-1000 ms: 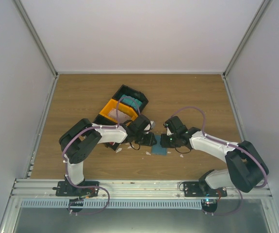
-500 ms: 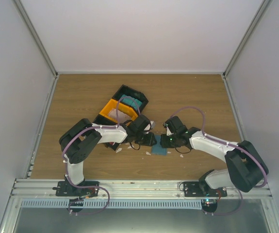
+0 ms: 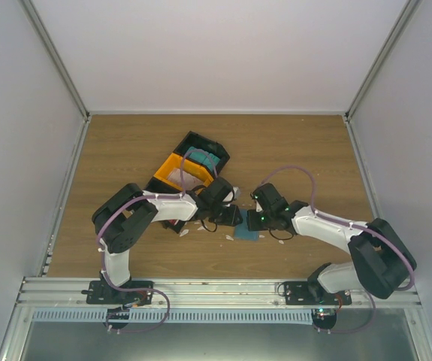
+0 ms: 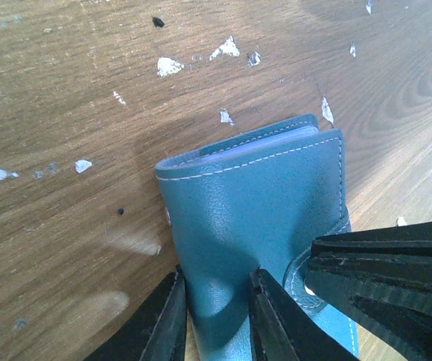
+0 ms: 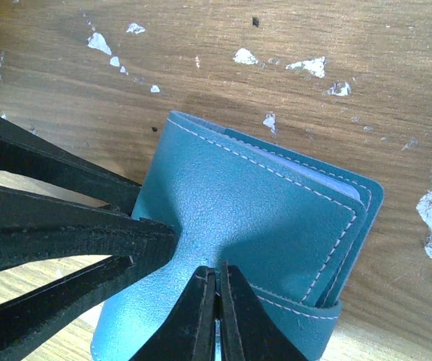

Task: Put the credit cards into the card holder
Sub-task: Close the card holder at the center of the board.

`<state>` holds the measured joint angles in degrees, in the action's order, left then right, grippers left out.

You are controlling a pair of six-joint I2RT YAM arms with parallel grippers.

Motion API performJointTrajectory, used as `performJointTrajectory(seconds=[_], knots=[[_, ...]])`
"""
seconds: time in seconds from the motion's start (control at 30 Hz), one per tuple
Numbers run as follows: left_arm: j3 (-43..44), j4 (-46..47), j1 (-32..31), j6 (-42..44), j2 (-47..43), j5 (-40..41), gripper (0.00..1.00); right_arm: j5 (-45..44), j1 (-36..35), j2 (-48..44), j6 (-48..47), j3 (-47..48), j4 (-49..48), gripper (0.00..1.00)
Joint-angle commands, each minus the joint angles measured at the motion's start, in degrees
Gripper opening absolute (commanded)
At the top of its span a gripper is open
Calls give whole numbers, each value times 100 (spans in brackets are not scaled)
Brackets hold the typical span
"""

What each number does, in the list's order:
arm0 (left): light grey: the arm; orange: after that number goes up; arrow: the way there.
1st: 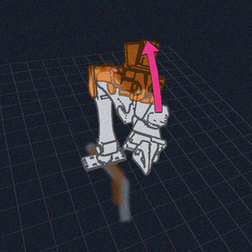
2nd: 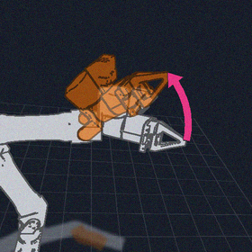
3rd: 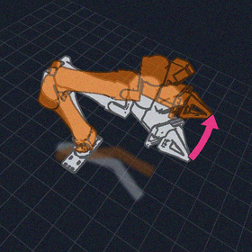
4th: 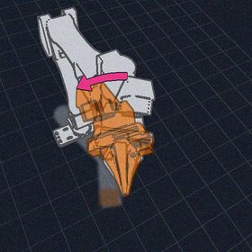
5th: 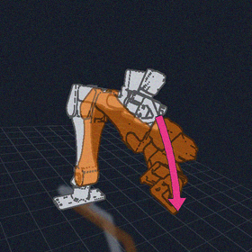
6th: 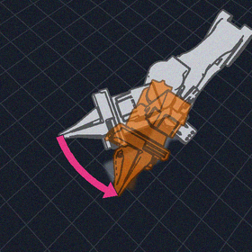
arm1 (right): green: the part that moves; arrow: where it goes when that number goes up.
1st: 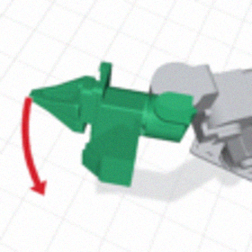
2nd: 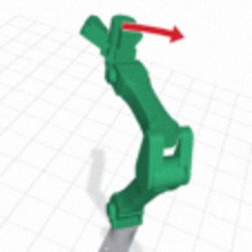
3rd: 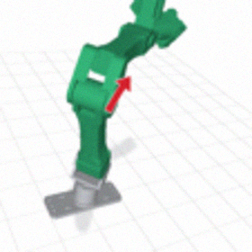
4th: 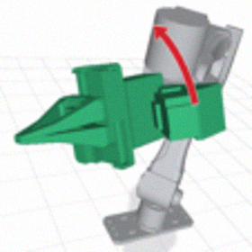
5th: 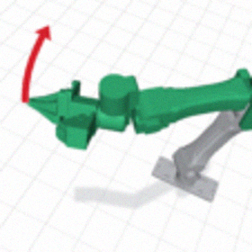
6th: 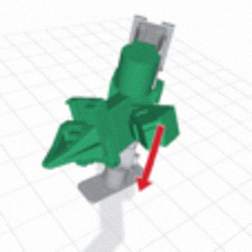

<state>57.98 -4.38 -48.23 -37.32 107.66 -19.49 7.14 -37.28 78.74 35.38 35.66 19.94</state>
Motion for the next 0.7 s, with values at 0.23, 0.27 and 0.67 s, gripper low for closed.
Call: performJointTrajectory(seconds=[0.23, 0.27, 0.67], knots=[[60, 36, -11, 86, 253, 152, 26, -28, -291, 355, 262, -448, 770, 1], [64, 39, -11, 94, 237, 147, 26, -80, -287, 284, 287, -408, 793, 1], [157, -55, -11, 252, -153, -16, 33, -514, -285, -240, 467, 709, 1282, 17]])
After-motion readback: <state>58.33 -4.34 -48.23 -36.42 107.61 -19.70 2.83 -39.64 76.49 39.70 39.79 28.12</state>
